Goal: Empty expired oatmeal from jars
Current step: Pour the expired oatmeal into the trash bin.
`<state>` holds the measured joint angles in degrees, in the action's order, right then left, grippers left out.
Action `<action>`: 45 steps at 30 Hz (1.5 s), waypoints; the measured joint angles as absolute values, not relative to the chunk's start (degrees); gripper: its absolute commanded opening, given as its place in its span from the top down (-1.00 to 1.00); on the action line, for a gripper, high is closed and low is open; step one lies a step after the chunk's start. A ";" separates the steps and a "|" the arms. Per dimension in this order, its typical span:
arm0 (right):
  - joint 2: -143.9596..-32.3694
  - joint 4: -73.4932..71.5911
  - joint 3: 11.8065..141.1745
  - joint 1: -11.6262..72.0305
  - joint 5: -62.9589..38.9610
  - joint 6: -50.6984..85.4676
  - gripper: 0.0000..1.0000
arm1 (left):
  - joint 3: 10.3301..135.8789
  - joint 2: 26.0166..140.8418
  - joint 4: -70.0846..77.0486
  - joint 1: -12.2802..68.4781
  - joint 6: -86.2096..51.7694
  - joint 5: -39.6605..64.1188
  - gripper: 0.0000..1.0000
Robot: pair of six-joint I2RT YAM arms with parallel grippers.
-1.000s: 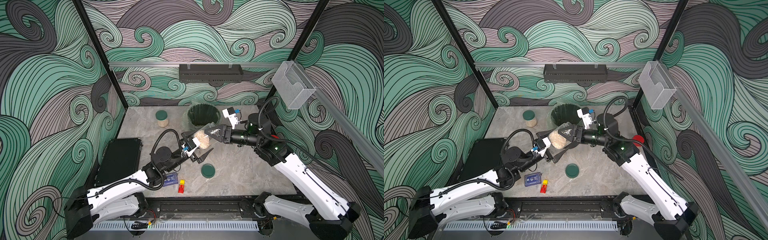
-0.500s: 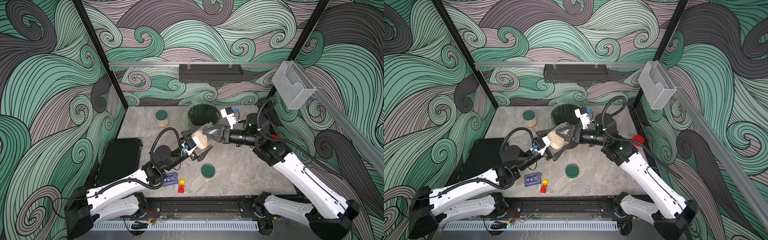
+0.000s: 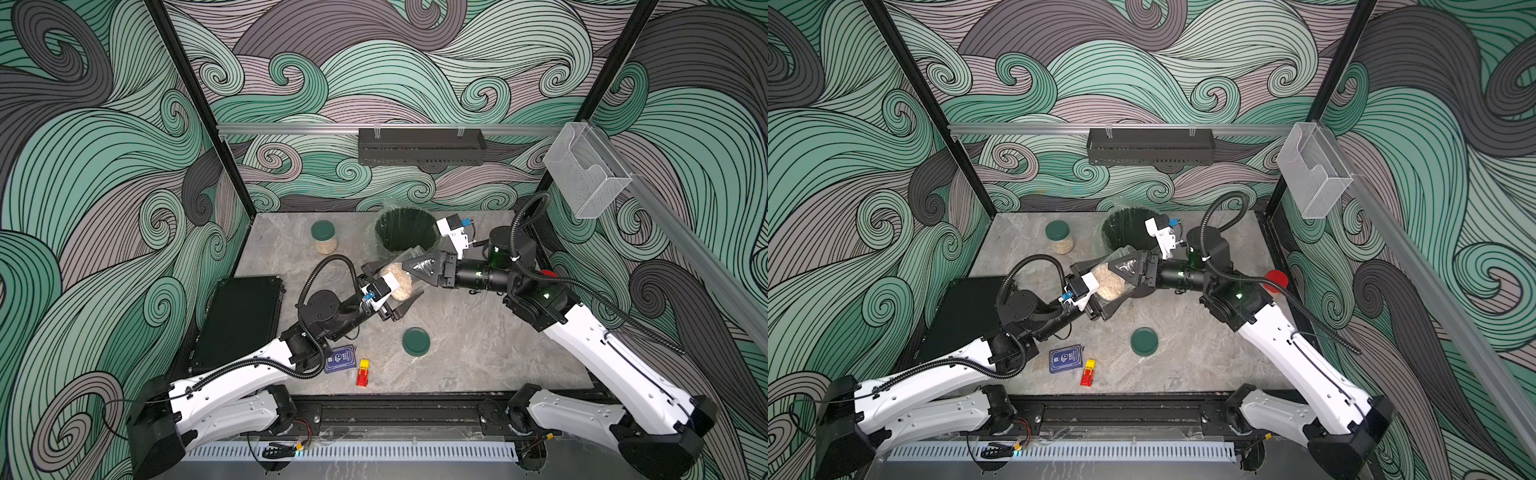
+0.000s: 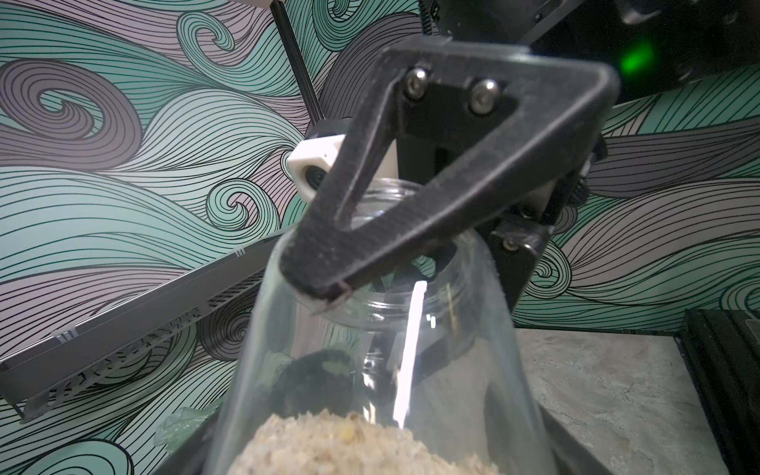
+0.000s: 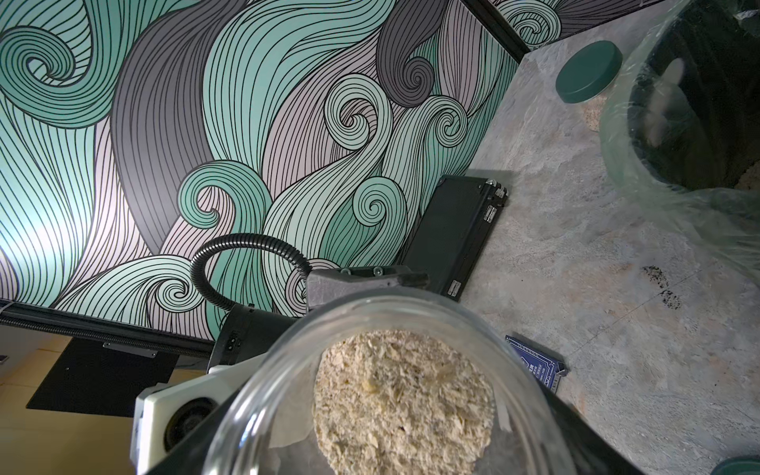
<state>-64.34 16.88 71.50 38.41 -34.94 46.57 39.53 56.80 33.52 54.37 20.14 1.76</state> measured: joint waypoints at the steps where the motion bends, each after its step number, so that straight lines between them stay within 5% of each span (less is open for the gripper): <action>1: -64.42 16.86 71.55 38.44 -34.94 46.57 1.00 | 39.53 56.64 33.32 54.37 20.14 1.76 -0.32; 6: -64.77 16.36 71.66 38.68 -35.22 46.83 1.00 | 39.53 56.23 33.01 54.08 20.16 1.93 -0.76; 18: -65.93 14.90 72.10 38.28 -37.69 48.03 1.00 | 39.53 56.12 35.53 54.00 20.62 3.09 -0.80; 25: -66.19 14.09 72.16 38.22 -38.59 48.75 1.00 | 39.55 56.01 35.86 53.45 20.75 3.73 -0.34; 30: -66.46 13.89 72.20 38.00 -39.11 48.80 0.97 | 39.64 55.99 35.48 53.32 20.73 3.73 0.46; 33: -66.46 13.85 72.20 37.91 -39.40 48.84 0.32 | 40.36 55.77 33.95 53.32 20.73 3.70 0.97; 35: -66.46 13.37 72.20 37.63 -39.70 48.90 -0.28 | 41.08 55.59 32.73 53.32 20.67 3.64 1.00; 38: -66.26 13.06 72.16 37.04 -40.42 49.10 -0.79 | 41.87 55.59 31.53 53.36 20.56 3.40 1.00; 40: -66.04 13.02 71.81 36.71 -40.82 49.30 -0.98 | 42.17 55.59 30.68 53.45 20.38 3.16 1.00; 45: -63.79 11.99 70.48 34.15 -40.05 48.49 -0.98 | 42.19 55.44 27.81 53.78 18.94 2.11 1.00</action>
